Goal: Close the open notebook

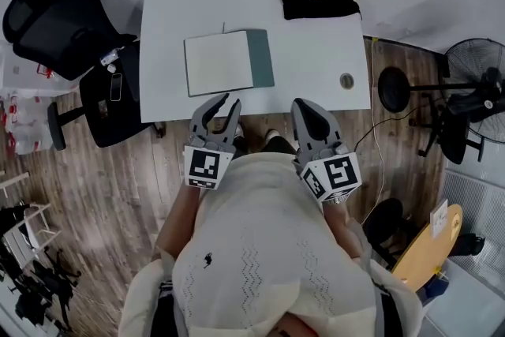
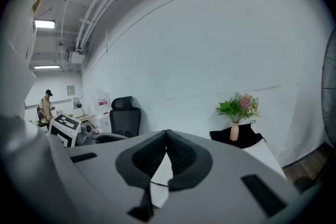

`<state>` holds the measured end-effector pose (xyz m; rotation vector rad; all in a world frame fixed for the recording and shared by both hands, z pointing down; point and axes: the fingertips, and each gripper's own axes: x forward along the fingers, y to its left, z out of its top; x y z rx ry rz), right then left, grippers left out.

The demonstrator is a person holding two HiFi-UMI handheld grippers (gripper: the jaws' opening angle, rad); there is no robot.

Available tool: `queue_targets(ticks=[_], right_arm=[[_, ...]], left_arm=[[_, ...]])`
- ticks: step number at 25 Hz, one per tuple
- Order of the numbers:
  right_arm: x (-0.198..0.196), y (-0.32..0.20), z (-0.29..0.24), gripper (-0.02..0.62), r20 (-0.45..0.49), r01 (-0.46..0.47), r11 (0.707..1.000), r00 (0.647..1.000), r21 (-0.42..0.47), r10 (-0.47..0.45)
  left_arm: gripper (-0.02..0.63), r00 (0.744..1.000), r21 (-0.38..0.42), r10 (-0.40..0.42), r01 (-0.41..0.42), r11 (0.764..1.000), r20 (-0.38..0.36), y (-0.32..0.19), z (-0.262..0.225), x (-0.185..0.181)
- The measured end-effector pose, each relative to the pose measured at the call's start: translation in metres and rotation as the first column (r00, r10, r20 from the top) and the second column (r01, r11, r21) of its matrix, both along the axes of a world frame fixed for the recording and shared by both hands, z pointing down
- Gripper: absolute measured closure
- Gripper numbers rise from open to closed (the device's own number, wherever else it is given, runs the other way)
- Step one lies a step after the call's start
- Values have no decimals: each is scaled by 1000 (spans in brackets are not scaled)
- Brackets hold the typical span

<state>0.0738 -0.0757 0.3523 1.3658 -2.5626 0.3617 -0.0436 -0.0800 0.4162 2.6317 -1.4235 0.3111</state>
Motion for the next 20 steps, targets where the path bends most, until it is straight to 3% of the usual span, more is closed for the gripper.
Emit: queue_targets(ticks=[6,12,20], right_arm=[[-2,5,7,594,-15,-45,999,999,-19,45],[7,9,19,594,-24,-110,992,994,-62,109],[20,10,32,594,-54,-138,984,990,-109,133]], left_arm=[[499,989,-38,97,-93,995,109,-1,40,12],[499,958,-105,198,-179,978,207,-1,91,25],[499,940,-180,223,-180,967,259,-10,134,35]])
